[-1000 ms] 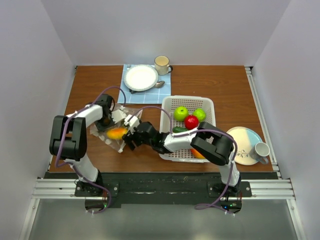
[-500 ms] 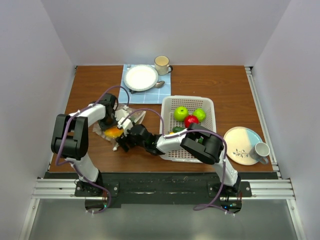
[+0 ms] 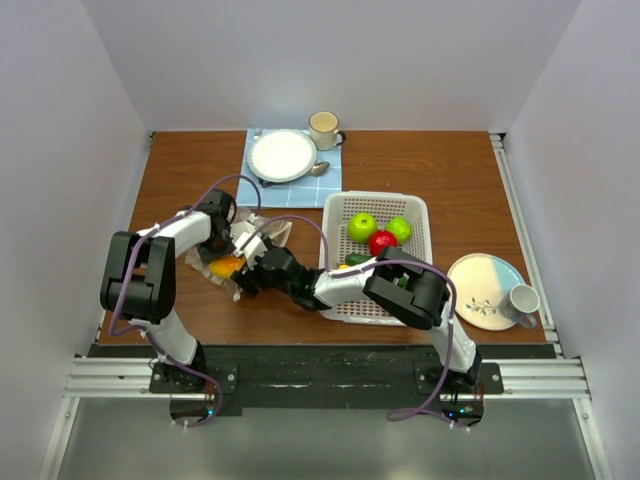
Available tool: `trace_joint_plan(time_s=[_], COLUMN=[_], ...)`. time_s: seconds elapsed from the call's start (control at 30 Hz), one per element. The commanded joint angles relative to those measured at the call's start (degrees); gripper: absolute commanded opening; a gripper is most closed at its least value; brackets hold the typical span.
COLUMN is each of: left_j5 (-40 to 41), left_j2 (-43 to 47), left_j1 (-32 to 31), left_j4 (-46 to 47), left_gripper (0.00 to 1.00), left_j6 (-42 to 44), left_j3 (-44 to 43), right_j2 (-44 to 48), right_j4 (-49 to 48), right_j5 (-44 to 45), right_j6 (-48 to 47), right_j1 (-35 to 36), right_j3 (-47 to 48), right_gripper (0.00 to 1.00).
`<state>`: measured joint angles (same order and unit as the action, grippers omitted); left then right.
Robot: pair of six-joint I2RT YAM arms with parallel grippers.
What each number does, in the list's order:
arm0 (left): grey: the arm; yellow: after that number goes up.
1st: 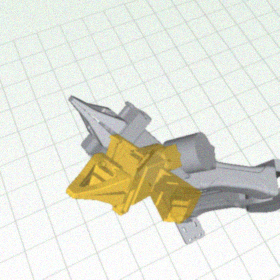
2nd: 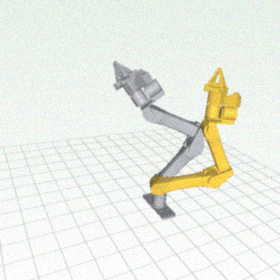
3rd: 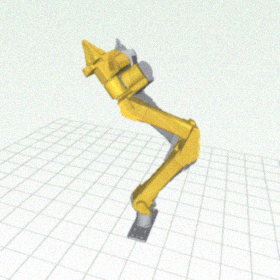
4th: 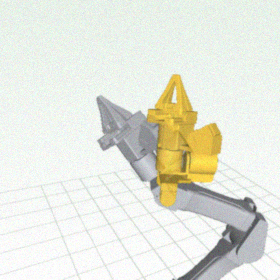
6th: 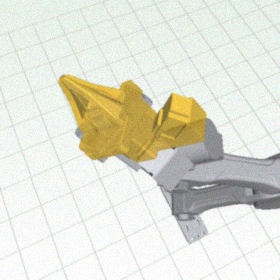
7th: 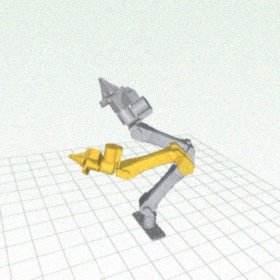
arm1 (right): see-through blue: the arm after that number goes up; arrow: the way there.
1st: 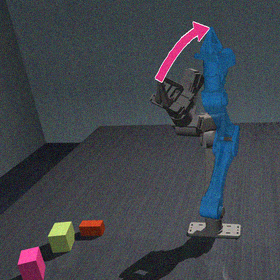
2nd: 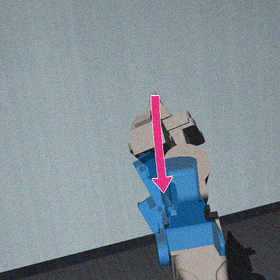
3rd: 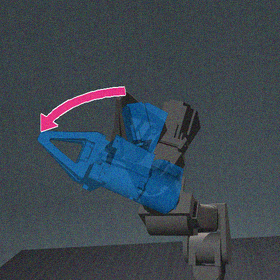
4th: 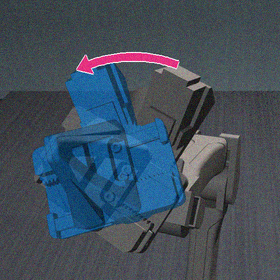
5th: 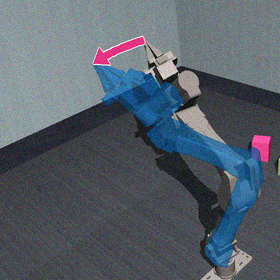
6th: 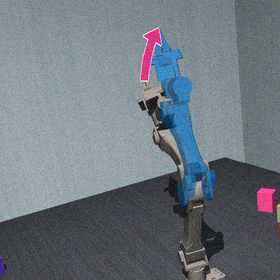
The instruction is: Open the zip-top bag and remove the fake food
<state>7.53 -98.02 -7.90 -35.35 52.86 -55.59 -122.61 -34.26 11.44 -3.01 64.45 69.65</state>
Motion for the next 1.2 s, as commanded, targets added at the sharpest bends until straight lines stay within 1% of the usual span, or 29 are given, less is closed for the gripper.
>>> trace_joint_plan(time_s=[0.0,0.03,0.2,0.27,0.3,0.4,0.5,0.53,0.6,0.63,0.7,0.73,0.77,0.8,0.87,0.9,0.93,1.0,1.03,1.1,1.17], left_j5=[-10.2,-10.5,-11.4,-11.4,-11.0,-10.1,-9.6,-9.6,-9.0,-8.8,-8.9,-9.0,-9.1,-9.0,-8.8,-8.3,-8.1,-7.7,-7.7,-7.7,-7.7], left_j2=[-2.3,-2.4,-3.2,-3.1,-3.0,-3.2,-3.4,-3.4,-3.2,-3.2,-3.3,-3.5,-3.5,-3.5,-3.4,-3.3,-2.8,-2.2,-1.7,-1.3,-0.9], left_j1=[-0.9,-1.0,-1.4,-1.4,-1.4,-1.4,-1.3,-1.2,-0.9,-0.5,1.0,1.7,2.3,3.4,4.2,4.8,5.1,5.7,5.8,6.1,6.1], left_j4=[-7.1,-7.5,-8.4,-8.2,-7.9,-7.0,-6.1,-5.9,-5.3,-4.7,-4.4,-4.3,-4.3,-4.4,-4.6,-4.5,-4.5,-4.2,-3.9,-3.7,-3.6], left_gripper=[0.00,0.00,0.00,0.00,0.00,0.00,0.00,0.00,0.00,0.00,0.00,0.00,0.00,0.00,0.00,0.00,0.00,0.00,0.00,0.00,0.00], left_j6=[2.0,2.2,0.8,0.8,0.7,0.5,0.1,0.0,-0.1,-0.1,-0.3,-0.6,-0.7,-0.9,-0.8,-0.6,-0.5,0.1,0.3,0.6,0.7], left_j3=[2.6,2.6,1.0,1.1,1.4,2.0,2.5,2.6,2.9,2.9,2.2,2.0,1.6,0.8,0.3,0.0,0.0,0.2,0.4,1.0,1.5], right_j2=[-1.1,-1.5,-4.0,-4.5,-4.6,-4.5,-3.3,-2.7,0.2,1.5,6.5,8.6,10.7,14.9,18.9,21.2,24.7,28.8,32.8,36.5,40.8], right_j4=[-2.9,-2.6,-0.2,0.0,0.2,-0.2,-0.1,0.0,-0.1,0.2,0.3,0.6,0.9,1.0,2.3,3.3,6.9,11.2,14.9,17.1,22.2], right_j5=[-4.1,-6.0,-8.6,-8.9,-8.9,-8.7,-8.0,-7.8,-6.8,-6.4,-5.6,-4.4,-3.8,-3.1,-1.0,-0.2,0.4,2.3,3.2,6.9,11.2], right_j6=[-0.3,0.0,2.6,2.7,4.7,5.9,6.3,6.3,6.3,6.2,6.2,6.1,6.1,5.9,5.8,6.0,6.1,6.3,6.4,6.8,6.8], right_j1=[0.4,0.5,0.8,0.8,0.9,0.9,1.1,1.1,1.1,1.1,1.1,1.1,1.0,1.1,1.1,1.1,1.1,1.1,1.1,1.1,1.1], right_j3=[6.3,7.5,10.8,9.9,9.5,6.2,3.2,1.7,-0.1,-2.1,-4.8,-7.6,-9.1,-10.6,-15.0,-16.0,-17.4,-18.7,-20.0,-21.3,-21.1], right_gripper=[0.86,0.86,0.85,0.84,0.84,0.83,0.79,0.72,0.63,0.54,0.46,0.41,0.39,0.37,0.30,0.27,0.22,0.22,0.22,0.22,0.21])
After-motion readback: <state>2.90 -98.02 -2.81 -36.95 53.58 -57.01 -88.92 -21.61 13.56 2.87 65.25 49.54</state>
